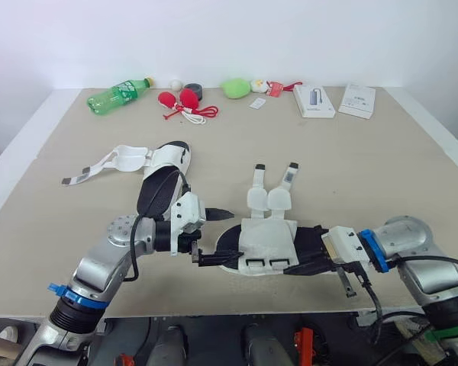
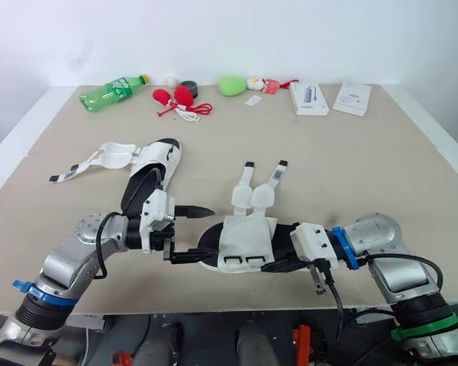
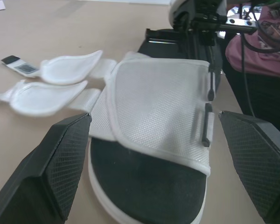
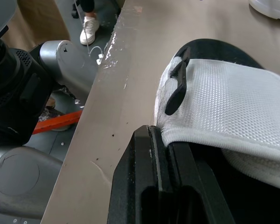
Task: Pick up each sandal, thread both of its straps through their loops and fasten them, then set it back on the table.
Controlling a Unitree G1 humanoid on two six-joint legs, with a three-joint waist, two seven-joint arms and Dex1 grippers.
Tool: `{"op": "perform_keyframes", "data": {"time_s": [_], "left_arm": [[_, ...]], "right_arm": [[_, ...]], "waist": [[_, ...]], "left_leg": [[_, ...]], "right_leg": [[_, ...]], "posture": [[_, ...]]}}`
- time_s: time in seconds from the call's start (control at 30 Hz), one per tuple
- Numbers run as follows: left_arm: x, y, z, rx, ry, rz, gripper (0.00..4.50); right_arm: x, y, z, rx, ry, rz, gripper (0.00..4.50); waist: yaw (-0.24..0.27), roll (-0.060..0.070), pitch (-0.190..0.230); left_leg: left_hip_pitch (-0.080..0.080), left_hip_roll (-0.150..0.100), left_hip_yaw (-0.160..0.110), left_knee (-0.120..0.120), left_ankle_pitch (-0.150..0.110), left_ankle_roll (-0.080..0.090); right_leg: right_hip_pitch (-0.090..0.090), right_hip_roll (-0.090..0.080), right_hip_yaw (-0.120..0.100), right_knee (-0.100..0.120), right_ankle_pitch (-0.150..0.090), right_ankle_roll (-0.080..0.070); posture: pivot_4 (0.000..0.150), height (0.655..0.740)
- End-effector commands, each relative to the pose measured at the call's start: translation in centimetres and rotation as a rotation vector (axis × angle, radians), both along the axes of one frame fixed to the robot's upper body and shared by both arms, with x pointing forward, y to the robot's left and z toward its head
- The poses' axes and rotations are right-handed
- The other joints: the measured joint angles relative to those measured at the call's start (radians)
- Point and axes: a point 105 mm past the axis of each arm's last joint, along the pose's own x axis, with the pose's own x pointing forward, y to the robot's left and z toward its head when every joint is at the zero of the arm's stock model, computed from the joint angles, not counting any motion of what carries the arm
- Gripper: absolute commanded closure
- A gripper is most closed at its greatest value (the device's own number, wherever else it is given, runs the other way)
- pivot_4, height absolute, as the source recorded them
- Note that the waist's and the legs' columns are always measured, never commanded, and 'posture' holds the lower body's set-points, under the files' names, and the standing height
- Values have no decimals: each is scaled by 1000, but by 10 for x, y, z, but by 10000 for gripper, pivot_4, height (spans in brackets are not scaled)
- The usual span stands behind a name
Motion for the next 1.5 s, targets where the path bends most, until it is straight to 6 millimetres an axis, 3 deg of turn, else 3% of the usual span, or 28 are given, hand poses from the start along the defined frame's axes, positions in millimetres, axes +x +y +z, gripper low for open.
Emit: {"op": "perform_keyframes", "data": {"time_s": [0.03,0.3,0.47,0.57,0.63,0.67,0.77,0.9,1.03,1.1,1.27,1.5], "left_arm": [[-5,1,11,-23,-52,-15,0],[1,1,10,-22,-58,22,0],[1,1,6,3,-56,2,0],[0,1,2,19,-53,-13,0],[0,2,0,32,-57,-19,5260],[1,2,-1,37,-58,-19,8422],[3,6,-5,54,-62,-25,23656],[4,7,-7,62,-68,-42,44370],[3,6,-12,100,-80,-76,44849],[1,5,-17,132,-97,-103,44849],[1,4,-21,165,-130,-121,44849],[4,5,-21,179,-150,-103,44849]], "right_arm": [[-3,3,5,-1,-7,54,44598],[5,-1,2,-13,-6,13,44598],[6,-8,0,-27,29,-13,25838],[4,-12,5,-10,68,-41,11193],[0,-11,19,70,162,-105,1951],[-3,-11,25,99,202,-128,0],[-8,-14,49,183,387,-225,0],[11,-16,77,310,469,-371,0],[53,-14,84,394,478,-583,0],[77,-15,79,407,491,-726,0],[114,-21,61,435,628,-961,0],[132,-31,42,383,693,-1085,0]], "waist": [[0,0,0],[0,0,0],[0,0,0],[0,0,0],[1,0,0],[1,0,0],[2,0,0],[-2,0,0],[-4,-1,0],[-3,-1,0],[1,-1,0],[0,-1,0]], "left_leg": [[0,0,0,0,0,0],[0,0,0,0,0,0],[0,0,0,0,0,0],[0,0,0,0,0,0],[0,0,0,1,0,0],[0,0,0,0,0,0],[0,0,0,1,0,0],[0,0,0,2,0,0],[1,1,1,4,0,0],[-1,1,1,5,0,1],[-3,0,1,4,0,1],[-4,0,1,2,-1,3]], "right_leg": [[0,0,0,0,0,0],[0,0,0,0,0,0],[0,0,0,0,0,0],[0,0,0,0,0,0],[0,0,0,0,0,0],[0,0,0,0,0,0],[0,0,0,0,0,0],[0,0,0,0,2,-1],[0,1,0,0,3,0],[0,1,0,0,4,0],[-1,0,1,0,3,0],[-2,0,2,0,3,4]], "posture": [[1500,7400],[1500,7400],[1500,7400],[1500,7400],[1500,7400],[1500,7400],[1500,7400],[1500,7400],[1500,7400],[1500,7400],[1500,7400],[1500,7400]]}}
